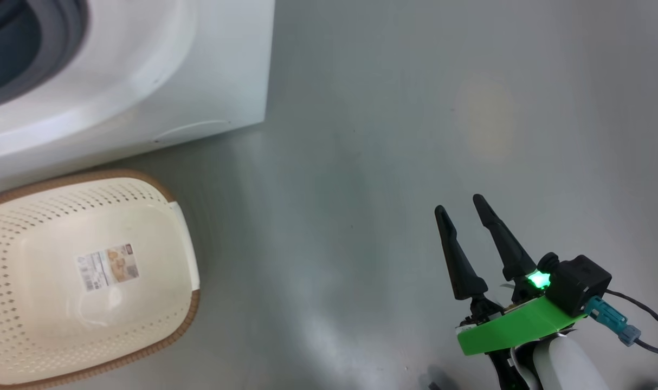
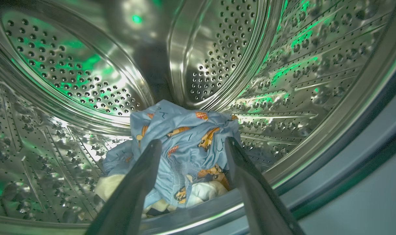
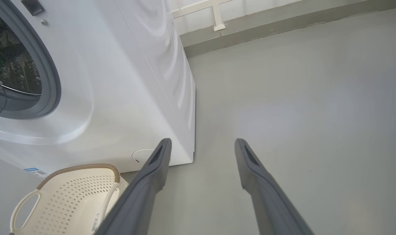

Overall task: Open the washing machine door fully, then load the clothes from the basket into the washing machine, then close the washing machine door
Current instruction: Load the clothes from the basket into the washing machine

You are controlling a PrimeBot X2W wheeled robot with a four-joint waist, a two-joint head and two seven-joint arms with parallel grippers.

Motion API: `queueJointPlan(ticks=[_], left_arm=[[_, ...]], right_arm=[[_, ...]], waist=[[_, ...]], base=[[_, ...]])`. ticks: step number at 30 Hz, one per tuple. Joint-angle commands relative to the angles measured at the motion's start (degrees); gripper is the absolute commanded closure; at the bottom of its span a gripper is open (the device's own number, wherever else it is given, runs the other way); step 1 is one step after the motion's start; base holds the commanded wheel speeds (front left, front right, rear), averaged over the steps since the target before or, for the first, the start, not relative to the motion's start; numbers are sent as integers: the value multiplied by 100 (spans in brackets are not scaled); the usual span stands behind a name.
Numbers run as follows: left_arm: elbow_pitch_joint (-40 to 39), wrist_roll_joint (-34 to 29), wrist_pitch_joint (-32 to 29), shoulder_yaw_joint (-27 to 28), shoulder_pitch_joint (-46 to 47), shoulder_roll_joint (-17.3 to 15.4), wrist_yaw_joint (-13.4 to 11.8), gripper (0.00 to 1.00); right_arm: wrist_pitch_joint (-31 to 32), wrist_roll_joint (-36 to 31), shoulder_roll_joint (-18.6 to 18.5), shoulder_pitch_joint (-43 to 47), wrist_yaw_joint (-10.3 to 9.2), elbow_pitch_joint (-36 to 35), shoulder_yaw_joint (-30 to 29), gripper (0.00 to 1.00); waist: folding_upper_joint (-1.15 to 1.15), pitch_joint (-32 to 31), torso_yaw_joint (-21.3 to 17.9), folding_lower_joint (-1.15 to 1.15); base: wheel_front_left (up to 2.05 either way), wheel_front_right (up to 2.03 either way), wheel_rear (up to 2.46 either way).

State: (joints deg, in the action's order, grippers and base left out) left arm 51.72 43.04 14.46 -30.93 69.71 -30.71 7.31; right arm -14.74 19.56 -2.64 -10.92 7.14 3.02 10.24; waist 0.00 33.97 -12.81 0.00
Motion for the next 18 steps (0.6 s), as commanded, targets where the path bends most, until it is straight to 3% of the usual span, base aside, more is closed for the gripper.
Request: queueJointPlan(ticks=[1, 18], left_arm=[[-173, 6, 50, 224, -75, -266, 6, 0], [-1591, -951, 53, 1541, -2303, 254, -196, 0]], right_arm=[[-26, -51, -23, -35, 35, -81, 96, 0], [-26, -119, -23, 138, 35, 333, -137, 0]], waist=[[0, -246, 164, 0], [0, -1487, 564, 0]], base=[[0, 0, 0], [0, 0, 0]])
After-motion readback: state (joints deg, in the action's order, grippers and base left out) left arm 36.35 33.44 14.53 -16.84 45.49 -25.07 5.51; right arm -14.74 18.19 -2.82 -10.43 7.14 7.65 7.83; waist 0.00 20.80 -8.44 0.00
